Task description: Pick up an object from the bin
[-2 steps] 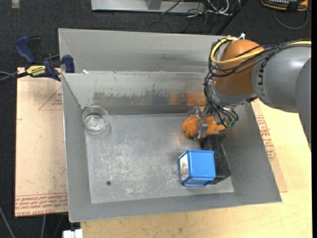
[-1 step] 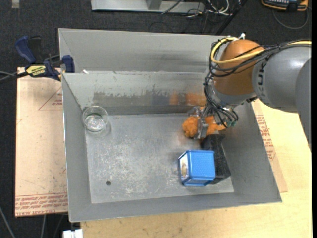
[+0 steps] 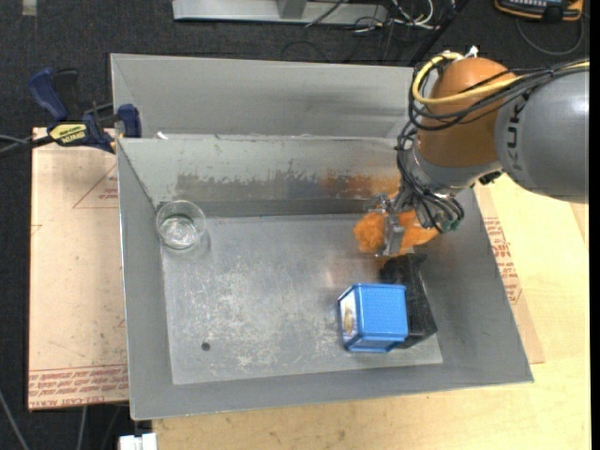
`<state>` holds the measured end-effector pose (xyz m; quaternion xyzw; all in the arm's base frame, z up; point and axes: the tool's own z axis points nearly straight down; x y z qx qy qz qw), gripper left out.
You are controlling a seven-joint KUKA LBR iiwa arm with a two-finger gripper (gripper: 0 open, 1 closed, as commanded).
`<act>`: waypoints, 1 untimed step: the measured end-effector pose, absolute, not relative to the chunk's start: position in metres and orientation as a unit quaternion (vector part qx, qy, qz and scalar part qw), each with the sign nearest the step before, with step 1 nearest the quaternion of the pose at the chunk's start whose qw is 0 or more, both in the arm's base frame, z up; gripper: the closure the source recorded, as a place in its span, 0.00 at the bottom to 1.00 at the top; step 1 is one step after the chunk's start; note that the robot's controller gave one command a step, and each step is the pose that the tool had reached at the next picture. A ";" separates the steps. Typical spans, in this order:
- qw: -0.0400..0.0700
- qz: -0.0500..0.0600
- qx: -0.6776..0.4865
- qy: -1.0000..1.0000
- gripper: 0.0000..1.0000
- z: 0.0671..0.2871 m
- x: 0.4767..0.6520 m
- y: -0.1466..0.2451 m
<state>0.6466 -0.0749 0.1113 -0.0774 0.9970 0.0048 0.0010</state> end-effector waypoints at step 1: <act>0.005 0.004 -0.083 0.997 1.00 0.182 0.649 -0.067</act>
Offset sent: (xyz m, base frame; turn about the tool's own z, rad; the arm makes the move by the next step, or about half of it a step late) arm 0.0085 -0.0083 0.1845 -0.0388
